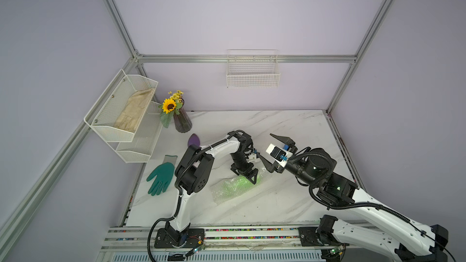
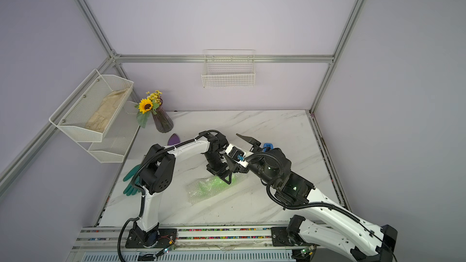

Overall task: Wrap wine glasses in bubble wrap
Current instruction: Pick up the bubble wrap from the center of the board.

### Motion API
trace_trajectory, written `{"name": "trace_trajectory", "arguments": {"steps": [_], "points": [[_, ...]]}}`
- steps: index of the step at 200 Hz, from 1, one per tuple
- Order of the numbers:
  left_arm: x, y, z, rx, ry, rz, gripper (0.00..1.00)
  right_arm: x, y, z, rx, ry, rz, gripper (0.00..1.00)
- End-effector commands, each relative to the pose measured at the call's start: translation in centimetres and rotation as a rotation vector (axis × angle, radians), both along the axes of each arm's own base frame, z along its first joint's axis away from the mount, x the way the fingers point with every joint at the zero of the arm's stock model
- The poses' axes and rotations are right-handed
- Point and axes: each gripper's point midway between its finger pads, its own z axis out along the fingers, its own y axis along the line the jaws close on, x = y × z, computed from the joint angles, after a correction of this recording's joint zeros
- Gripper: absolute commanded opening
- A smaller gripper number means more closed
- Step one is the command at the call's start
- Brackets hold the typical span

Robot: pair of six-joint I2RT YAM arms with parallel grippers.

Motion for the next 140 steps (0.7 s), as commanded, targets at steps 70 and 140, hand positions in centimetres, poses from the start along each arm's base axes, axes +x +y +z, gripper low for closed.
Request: {"name": "trace_trajectory", "arguments": {"steps": [70,140], "points": [[5.1,4.8,0.0,0.059,-0.088,0.249,0.79,6.4,-1.9,-7.0,0.433,0.613,-0.404,0.88],[6.7,4.8,4.9,-0.301,-0.114,0.391,0.71,7.3,2.7,-18.1,0.659,1.261,-0.119,0.83]]}}
